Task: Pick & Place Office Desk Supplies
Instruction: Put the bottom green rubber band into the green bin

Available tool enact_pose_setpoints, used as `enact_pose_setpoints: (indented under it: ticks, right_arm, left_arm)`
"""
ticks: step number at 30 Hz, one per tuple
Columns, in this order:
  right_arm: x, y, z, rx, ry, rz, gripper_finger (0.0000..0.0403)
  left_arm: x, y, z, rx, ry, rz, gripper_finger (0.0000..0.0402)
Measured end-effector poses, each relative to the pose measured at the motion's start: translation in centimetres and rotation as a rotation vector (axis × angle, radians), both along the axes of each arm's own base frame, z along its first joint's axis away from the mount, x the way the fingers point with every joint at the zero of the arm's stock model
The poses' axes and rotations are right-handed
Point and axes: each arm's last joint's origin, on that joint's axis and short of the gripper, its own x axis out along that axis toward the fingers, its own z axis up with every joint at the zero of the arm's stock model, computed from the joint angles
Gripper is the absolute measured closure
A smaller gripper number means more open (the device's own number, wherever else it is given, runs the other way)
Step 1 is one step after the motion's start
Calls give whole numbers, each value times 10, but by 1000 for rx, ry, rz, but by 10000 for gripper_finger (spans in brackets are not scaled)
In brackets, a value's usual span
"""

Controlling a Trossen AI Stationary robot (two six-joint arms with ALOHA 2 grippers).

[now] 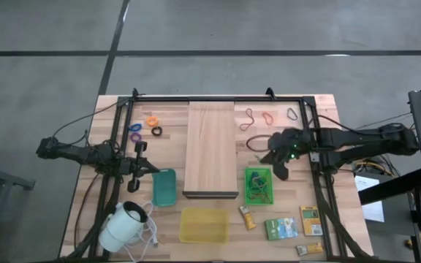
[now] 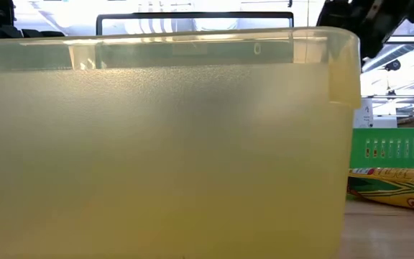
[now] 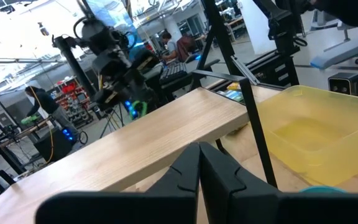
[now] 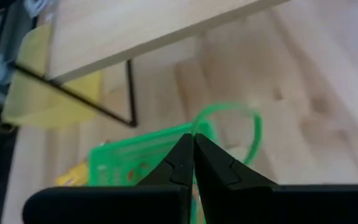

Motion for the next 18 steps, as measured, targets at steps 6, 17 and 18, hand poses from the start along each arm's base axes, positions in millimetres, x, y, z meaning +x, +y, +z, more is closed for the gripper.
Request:
enact_pose_setpoints:
  ticks: [6, 17, 18]
  right_arm:
    - [2, 23, -5, 15, 35, 107, 394]
    - [11, 53, -28, -3, 168, 133, 394]
    - [12, 55, -31, 2, 188, 130, 394]
  left_arm:
    - [0, 0, 0, 0, 0, 1, 390]
    - [0, 0, 0, 0, 0, 1, 390]
    - [0, 0, 0, 0, 0, 1, 390]
